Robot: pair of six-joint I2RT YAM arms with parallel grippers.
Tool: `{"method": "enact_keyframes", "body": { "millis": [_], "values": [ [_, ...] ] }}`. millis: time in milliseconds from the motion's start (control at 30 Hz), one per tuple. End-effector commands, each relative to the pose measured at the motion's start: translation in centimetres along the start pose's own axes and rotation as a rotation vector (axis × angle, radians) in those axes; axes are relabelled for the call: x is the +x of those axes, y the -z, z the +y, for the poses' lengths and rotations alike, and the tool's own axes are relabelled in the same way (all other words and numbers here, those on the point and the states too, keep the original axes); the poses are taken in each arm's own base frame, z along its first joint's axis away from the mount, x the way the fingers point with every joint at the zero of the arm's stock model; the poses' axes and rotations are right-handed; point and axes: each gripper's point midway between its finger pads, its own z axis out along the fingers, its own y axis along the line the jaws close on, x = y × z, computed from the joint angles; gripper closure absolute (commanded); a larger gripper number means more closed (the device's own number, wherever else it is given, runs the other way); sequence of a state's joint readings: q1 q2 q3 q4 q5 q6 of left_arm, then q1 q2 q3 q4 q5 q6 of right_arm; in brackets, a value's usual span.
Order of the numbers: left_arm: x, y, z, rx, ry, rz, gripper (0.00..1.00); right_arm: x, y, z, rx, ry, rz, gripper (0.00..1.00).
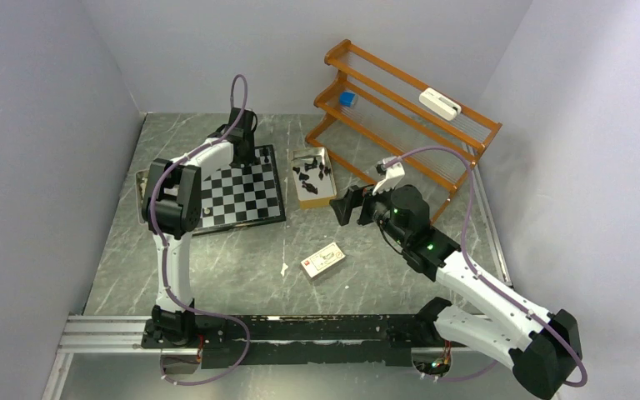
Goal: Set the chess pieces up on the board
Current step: Place the chess piece on the chessboard.
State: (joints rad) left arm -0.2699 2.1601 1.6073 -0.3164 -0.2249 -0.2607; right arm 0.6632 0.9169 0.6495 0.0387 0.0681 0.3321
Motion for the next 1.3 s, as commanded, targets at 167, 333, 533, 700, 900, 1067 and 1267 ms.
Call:
{"method": "enact_keyframes", "body": {
  "millis": [167,333,533,700,900,1067,1267],
  "values": [
    [0.5,-1.2,0.9,-0.034,-0.014,0.012,0.78,-1.5,0.5,0.2,-0.002,0.008,-0.050,0.00],
    [0.3,-1.2,0.8,-0.030,-0.018,0.017,0.72,-1.5,0.7,0.2,-0.005,0.008,-0.051,0.00],
    [-0.1,-0.7,0.6,-0.016,-0.017,0.010,0.71,-1.6,0.7,0.3,-0.006,0.008,-0.052,0.00],
    [-1.6,0.6,0.3,0.002,-0.009,-0.018,0.70,-1.7,0.7,0.3,-0.005,0.008,-0.054,0.00],
    [-3.7,2.7,-0.8,0.068,0.004,-0.055,0.69,-1.6,0.7,0.2,-0.003,0.006,-0.053,0.00],
    [-4.9,4.1,-1.1,0.084,0.016,-0.073,0.68,-1.6,0.6,0.3,-0.009,0.006,-0.053,0.00],
    [-5.5,4.7,-0.3,0.041,0.014,-0.084,0.67,-1.9,0.8,0.3,-0.008,0.006,-0.061,0.00]
  ]
}}
